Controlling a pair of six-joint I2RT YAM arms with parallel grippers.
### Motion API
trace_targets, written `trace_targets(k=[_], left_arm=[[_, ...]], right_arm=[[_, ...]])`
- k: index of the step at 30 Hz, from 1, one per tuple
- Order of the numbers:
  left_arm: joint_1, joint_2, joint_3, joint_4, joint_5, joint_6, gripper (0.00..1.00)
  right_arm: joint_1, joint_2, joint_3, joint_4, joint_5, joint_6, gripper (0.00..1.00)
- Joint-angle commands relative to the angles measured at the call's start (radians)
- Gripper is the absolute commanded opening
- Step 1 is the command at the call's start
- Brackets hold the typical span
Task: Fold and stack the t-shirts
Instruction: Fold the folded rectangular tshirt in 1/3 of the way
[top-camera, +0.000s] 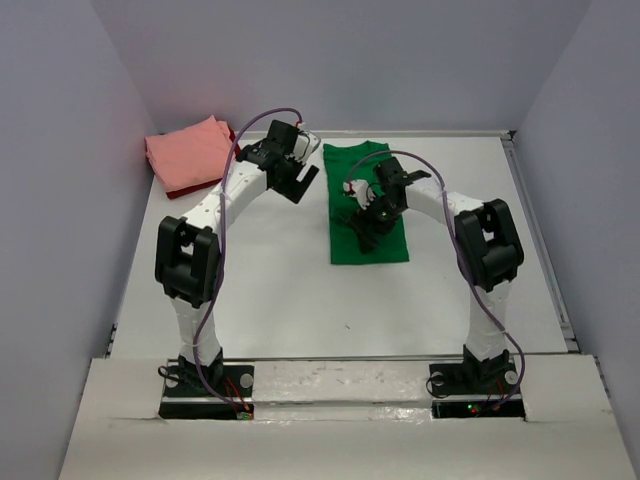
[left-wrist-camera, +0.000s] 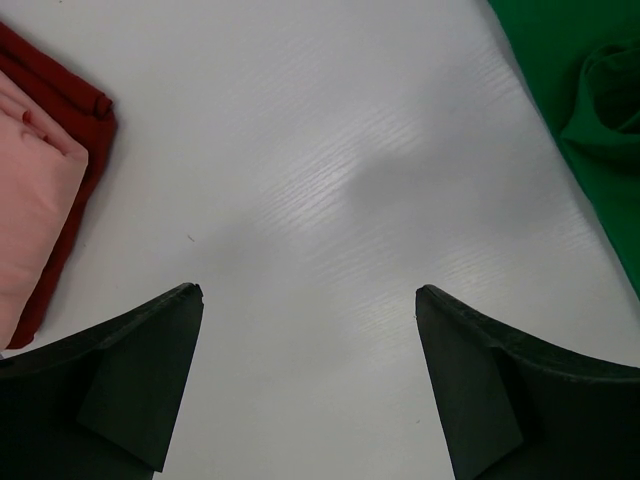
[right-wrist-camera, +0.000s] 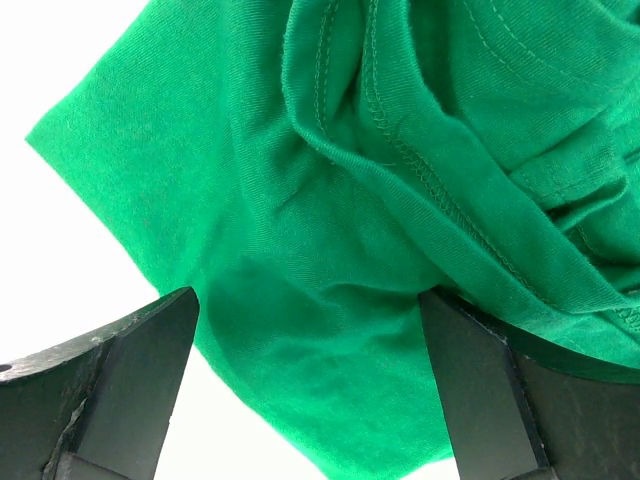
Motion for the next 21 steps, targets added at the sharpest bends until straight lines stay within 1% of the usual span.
trace_targets(k=[1,8,11,17,21], left_arm=[[-0.012,-0.061,0.023,-0.009,-0.008,0.016,0.99],[-0.029,-0.051,0.035,-0.016,-0.025,0.021,0.99],[-0.034,-0.051,0.046,-0.022,-0.030,0.023,0.99],[-0.035,-0.058,0.055,-0.029,-0.025,0.026,0.99],[-0.035,-0.058,0.067,-0.035,-0.014,0.024,0.99]], right_arm=[[0.028,-0.026,-0.070,-0.042,-0.035,0.025,0.97],[0.047,-0.012,-0.033,-0.061,-0.037,0.019,0.97],[0.047,-0.007,0.049,-0.094,-0.035,0.011,0.97],[0.047,-0.021,0.158,-0.188,-0.017,0.005,0.97],[0.047,-0.041,0.281,-0.269,-0.012,0.005,0.97]])
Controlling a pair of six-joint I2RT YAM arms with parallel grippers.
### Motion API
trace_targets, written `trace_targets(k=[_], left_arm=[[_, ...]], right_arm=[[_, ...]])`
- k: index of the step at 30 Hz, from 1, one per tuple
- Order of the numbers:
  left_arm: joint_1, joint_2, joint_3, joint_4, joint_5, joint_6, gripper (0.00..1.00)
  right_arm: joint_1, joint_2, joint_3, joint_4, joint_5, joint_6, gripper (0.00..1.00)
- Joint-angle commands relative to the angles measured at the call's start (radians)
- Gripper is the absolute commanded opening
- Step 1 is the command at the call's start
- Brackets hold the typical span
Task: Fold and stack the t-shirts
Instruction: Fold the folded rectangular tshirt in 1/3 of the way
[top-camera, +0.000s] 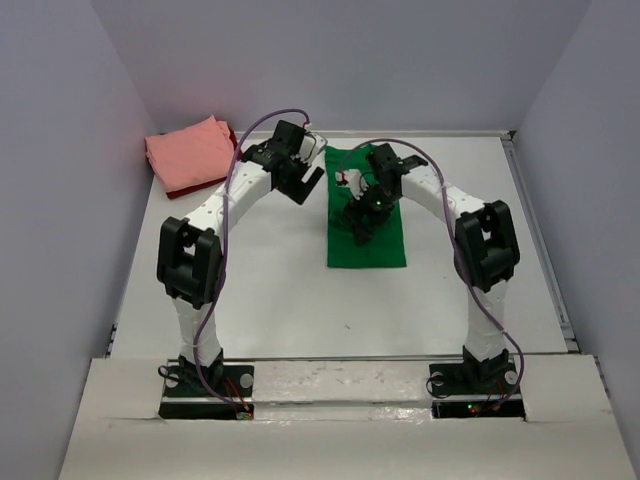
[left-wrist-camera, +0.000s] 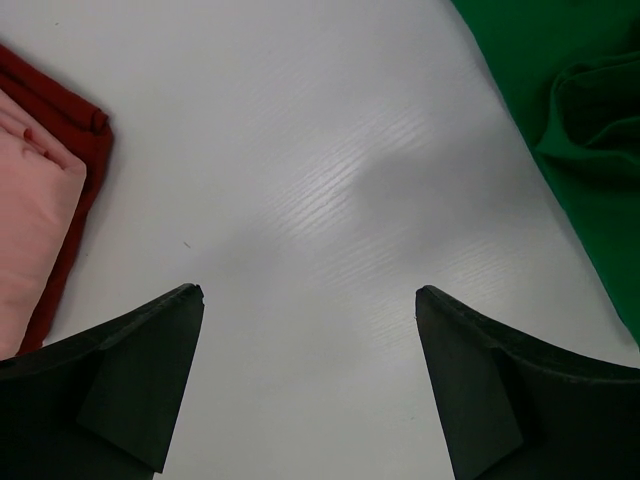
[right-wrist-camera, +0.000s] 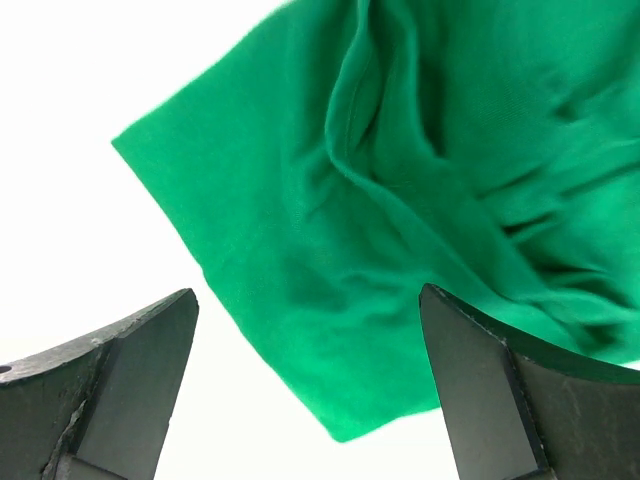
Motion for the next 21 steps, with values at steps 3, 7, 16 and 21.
trace_targets(k=[3,7,16,21], left_arm=[[-0.004,-0.055,0.068,-0.026,0.004,0.011,0.99],[-0.004,-0.051,0.074,-0.032,0.008,0.009,0.99],[-0.005,-0.055,0.048,-0.024,0.022,0.009,0.99],[-0.007,-0.055,0.039,-0.023,0.028,0.009,0.99]], right_arm=[[0.008,-0.045,0.264,-0.164,0.001,0.006,0.97],[0.008,-0.030,0.389,-0.220,-0.001,0.009,0.98],[0.008,-0.031,0.191,-0.068,-0.019,-0.025,1.00],[0.008,0.024,0.188,-0.060,0.016,-0.035,1.00]])
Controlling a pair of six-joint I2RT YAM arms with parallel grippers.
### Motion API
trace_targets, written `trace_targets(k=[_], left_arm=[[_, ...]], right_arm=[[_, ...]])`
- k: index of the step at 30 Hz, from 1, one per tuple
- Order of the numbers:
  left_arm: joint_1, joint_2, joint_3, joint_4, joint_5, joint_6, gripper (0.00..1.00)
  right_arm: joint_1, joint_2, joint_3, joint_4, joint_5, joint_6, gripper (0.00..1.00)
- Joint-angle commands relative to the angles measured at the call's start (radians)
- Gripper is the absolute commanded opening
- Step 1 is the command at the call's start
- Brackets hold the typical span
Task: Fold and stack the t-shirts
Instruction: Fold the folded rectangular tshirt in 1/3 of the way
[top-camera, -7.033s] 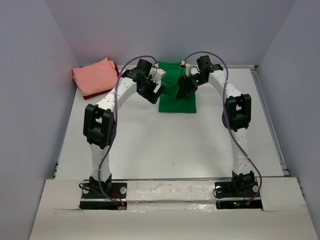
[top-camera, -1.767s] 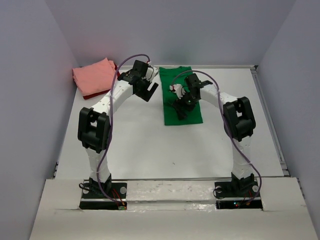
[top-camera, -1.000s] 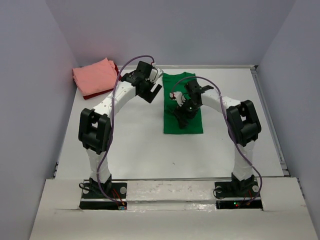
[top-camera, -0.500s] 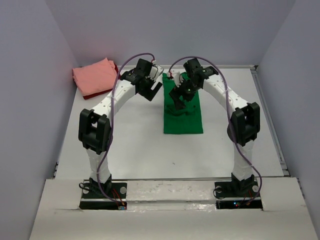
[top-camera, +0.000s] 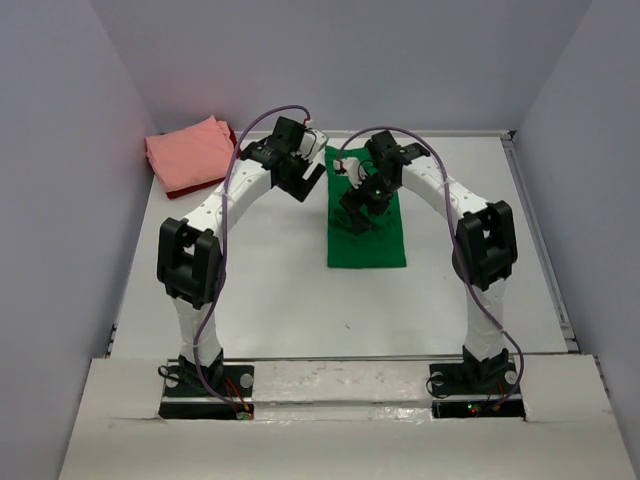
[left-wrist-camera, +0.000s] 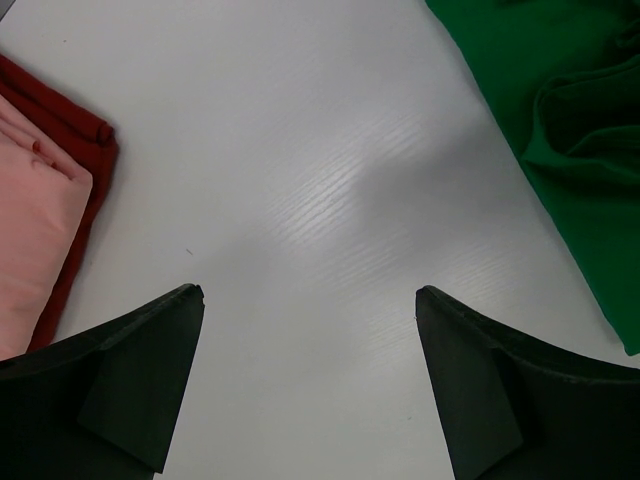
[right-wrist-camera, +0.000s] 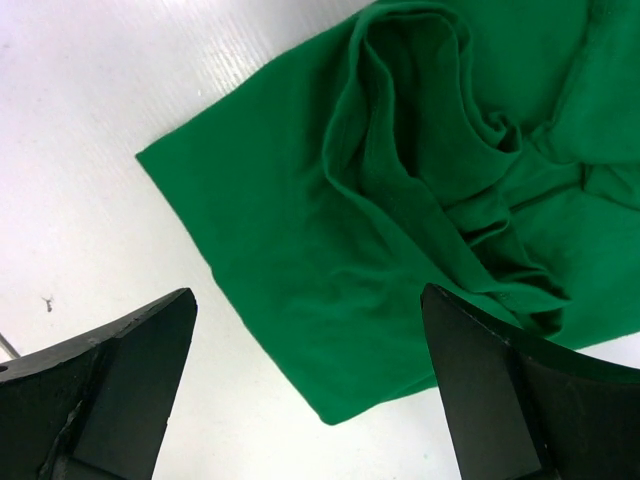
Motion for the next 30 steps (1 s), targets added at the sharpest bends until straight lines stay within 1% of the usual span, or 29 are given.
trace_targets(k=[1,5,10,30], left_arm=[[-0.004,-0.055,0.003,-0.006,0.014,0.008,0.99],[-0.006,-0.051,0.006,-0.008,0.016,0.010,0.99],[-0.006,-0.048,0.006,-0.008,0.016,0.010,0.99],[-0.015,-0.032,0.023,-0.015,0.020,0.010,0.99]], right_arm=[[0.008,0.022,0.012,0.060,0.029,-0.022,1.00],[0.008,0.056,0.033,0.083,0.019,-0.016,0.99],[0.017,0.118,0.119,0.028,-0.043,0.017,0.99],[0.055,0.069,0.137,-0.029,-0.170,0.076,1.00]])
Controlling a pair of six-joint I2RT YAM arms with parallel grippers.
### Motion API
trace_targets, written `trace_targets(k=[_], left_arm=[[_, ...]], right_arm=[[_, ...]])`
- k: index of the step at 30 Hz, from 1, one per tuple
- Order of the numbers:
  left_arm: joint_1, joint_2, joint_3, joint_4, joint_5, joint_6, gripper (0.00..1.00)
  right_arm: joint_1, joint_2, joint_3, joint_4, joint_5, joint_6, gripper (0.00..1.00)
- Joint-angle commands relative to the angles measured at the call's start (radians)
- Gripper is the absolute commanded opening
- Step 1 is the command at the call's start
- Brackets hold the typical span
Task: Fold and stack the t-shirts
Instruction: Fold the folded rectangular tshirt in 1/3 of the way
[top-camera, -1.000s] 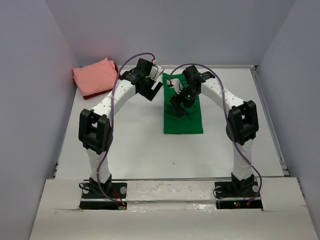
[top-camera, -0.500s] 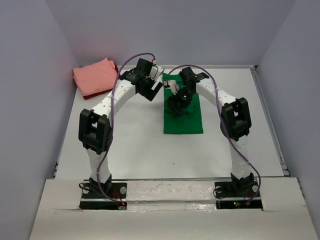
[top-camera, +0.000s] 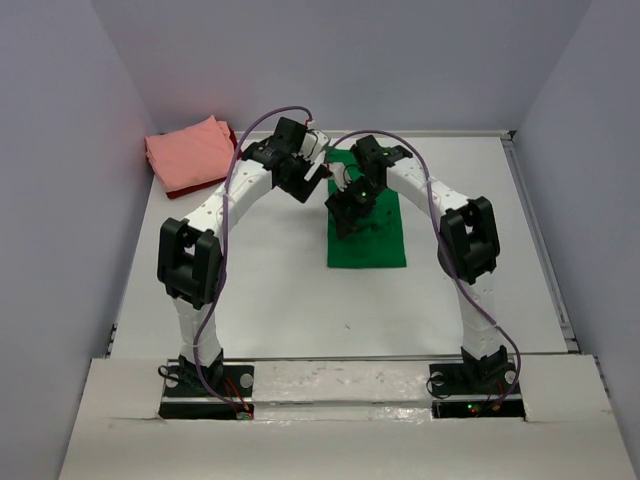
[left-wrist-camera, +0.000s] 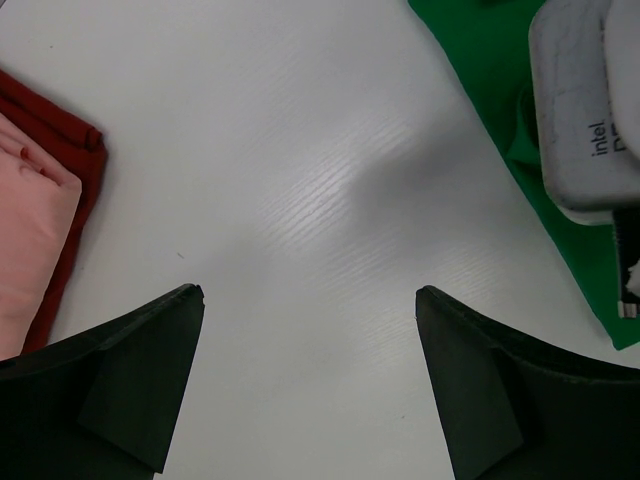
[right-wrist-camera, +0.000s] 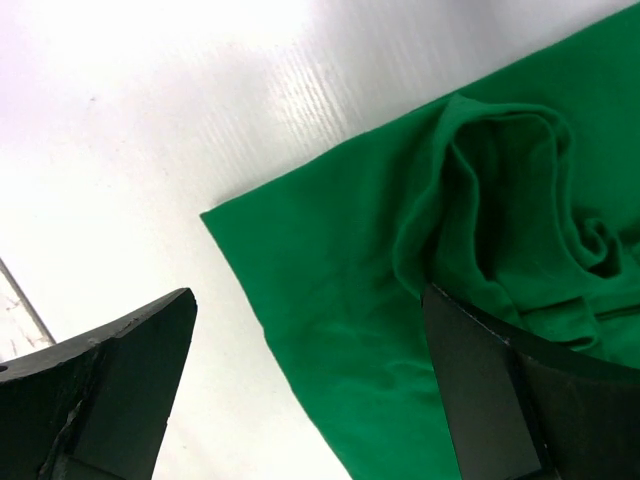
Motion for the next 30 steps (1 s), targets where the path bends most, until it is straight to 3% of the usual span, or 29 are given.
trace_targets(k=[1,16,30], left_arm=[[-0.010,-0.032,0.022,-0.012,0.004,0.010,0.99],[-0.011,-0.037,0.002,-0.004,-0.002,0.014,0.99],[0.116,-0.025,0.017,-0.007,0.096,-0.032,0.99]], right_arm=[[0.013,-0.058,0.041,-0.031,-0.061,0.021,1.00],[0.031,-0.079,-0.052,-0.020,-0.100,0.014,1.00],[0.031,-0.069,-0.150,0.052,-0.097,-0.016,1.00]])
